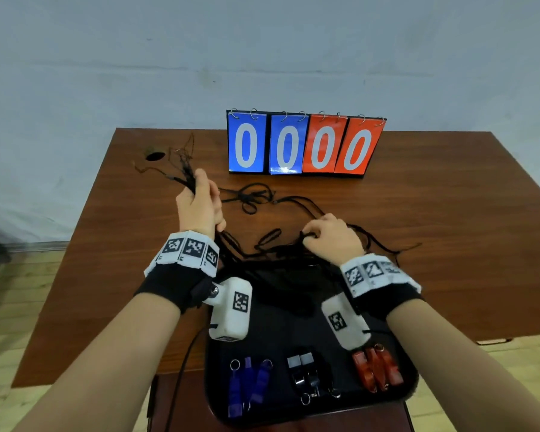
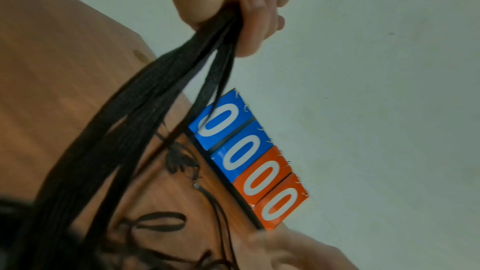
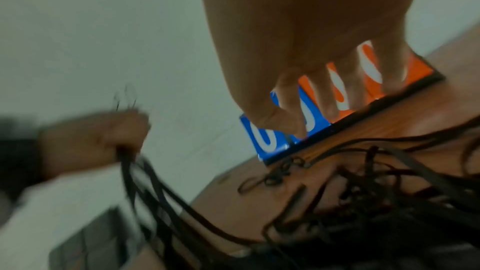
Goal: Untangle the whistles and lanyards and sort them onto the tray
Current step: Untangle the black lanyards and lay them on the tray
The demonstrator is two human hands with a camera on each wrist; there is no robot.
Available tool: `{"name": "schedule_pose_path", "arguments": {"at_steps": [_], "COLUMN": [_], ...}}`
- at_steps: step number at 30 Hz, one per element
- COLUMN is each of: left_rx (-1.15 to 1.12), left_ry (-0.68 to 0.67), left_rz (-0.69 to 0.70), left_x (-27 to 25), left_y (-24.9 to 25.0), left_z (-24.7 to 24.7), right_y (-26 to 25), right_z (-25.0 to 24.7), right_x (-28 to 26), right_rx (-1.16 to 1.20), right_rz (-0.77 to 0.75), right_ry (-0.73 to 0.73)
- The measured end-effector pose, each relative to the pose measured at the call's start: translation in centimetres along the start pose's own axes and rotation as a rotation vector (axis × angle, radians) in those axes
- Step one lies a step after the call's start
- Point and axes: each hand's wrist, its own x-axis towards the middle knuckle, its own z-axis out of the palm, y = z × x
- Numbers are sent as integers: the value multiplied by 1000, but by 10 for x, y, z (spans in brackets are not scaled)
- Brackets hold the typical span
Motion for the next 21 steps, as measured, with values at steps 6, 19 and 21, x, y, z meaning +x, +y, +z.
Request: {"name": "schedule_pose_path", "arguments": {"at_steps": [6,19,21], "left_rx": [61,202,209], "left_ry": [-203,123,159], "left_rz": [15,51,31], "left_x": [-22,-10,-8], "left_y": [22,0,-5], "left_z": [24,-21,-24], "right_y": [-48,27,36], "right_z": [45,21,18], "right_x": [-15,-15,-16], "right_rx": [389,-63,-203], "right_rz": [-469,79,183], "right_ry": [-326,-266,-165]}}
